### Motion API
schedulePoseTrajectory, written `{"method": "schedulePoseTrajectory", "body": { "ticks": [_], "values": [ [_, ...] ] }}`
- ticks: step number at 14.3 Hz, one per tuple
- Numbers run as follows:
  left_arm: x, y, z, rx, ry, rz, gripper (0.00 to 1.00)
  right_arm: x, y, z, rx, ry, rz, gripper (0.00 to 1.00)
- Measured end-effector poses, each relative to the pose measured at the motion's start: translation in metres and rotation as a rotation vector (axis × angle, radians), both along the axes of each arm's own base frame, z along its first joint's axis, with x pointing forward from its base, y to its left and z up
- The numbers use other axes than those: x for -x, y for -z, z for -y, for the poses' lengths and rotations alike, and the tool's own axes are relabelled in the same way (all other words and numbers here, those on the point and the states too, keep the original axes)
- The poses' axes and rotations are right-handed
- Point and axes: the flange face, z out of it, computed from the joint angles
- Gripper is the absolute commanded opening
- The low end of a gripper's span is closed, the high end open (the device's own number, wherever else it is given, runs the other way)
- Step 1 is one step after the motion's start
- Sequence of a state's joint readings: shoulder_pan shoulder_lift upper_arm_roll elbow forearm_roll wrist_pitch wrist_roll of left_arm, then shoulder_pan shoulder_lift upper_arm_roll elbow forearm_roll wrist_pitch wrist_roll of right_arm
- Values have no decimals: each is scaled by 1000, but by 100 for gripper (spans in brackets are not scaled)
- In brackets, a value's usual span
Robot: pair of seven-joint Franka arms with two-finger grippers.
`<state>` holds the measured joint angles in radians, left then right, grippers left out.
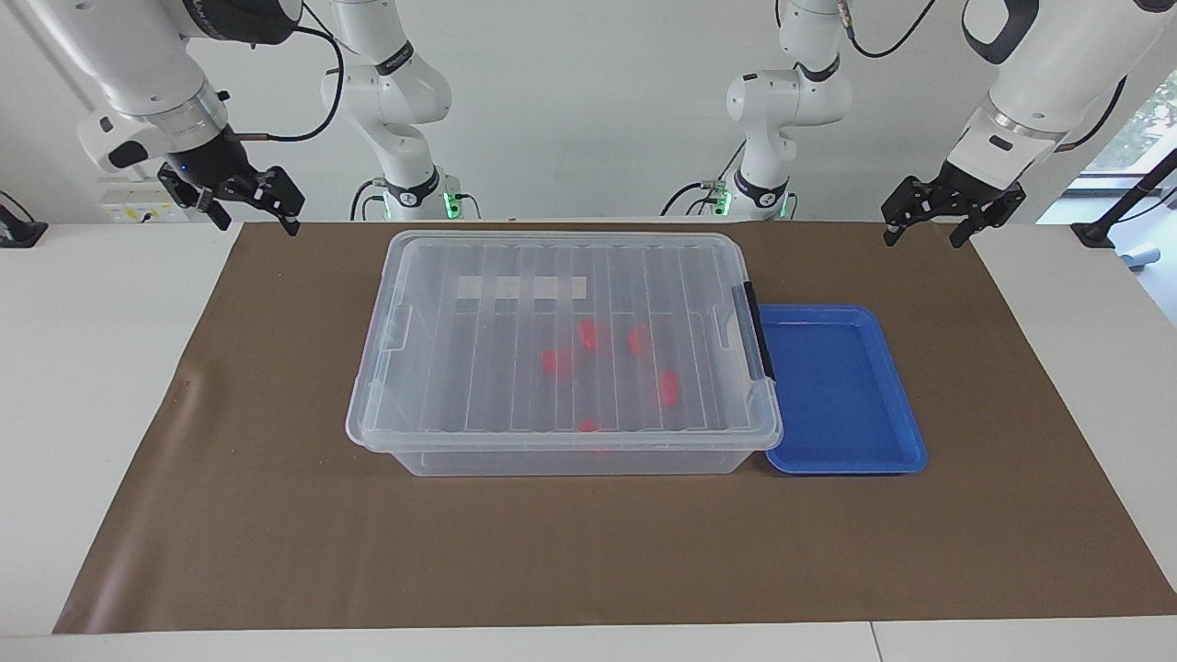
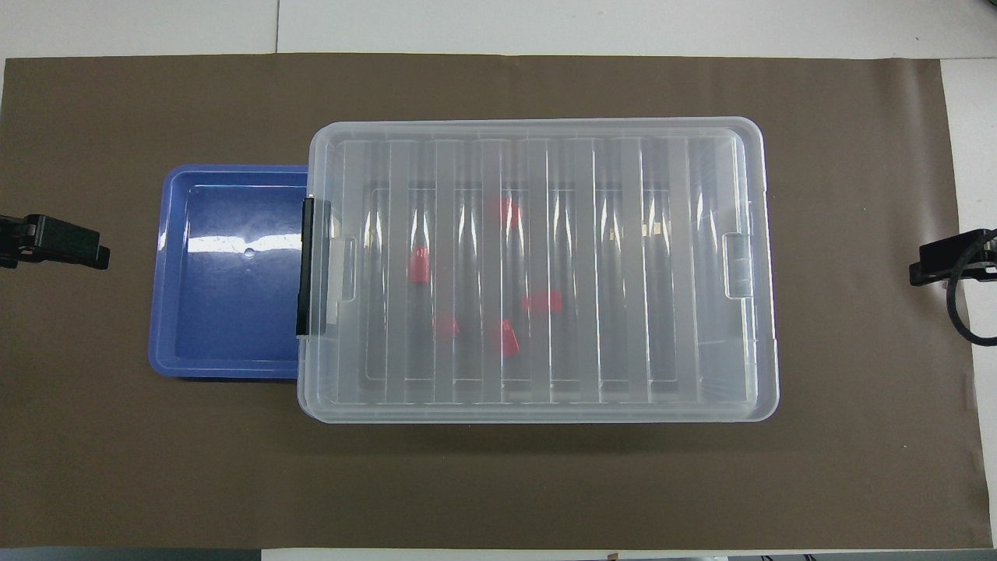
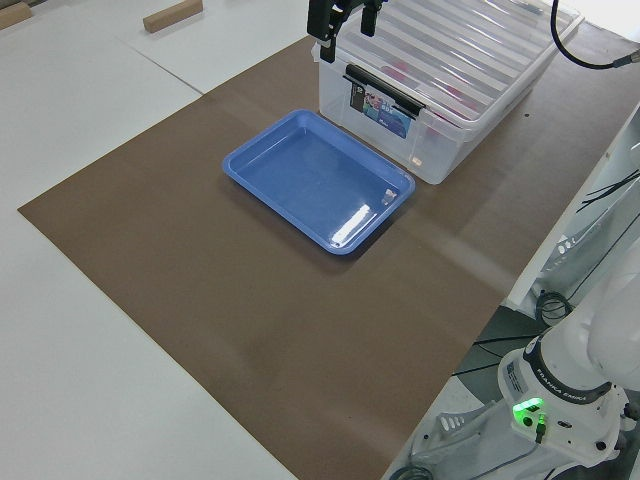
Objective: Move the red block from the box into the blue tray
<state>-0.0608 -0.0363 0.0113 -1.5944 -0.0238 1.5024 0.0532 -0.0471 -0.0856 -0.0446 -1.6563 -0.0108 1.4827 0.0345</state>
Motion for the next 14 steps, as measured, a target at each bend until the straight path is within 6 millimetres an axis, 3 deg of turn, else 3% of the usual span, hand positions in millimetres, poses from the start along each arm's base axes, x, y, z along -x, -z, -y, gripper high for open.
{"method": "schedulePoseTrajectory", "body": {
  "ticks": [9,14],
  "values": [
    [0,-1,-3,0,-6,-2,100,0,2,-3,-16,-3,-4,100],
    [0,-4,-26,-2,-36,5,100,-11,16,-36,-15,-66,44,100]
  ]
}}
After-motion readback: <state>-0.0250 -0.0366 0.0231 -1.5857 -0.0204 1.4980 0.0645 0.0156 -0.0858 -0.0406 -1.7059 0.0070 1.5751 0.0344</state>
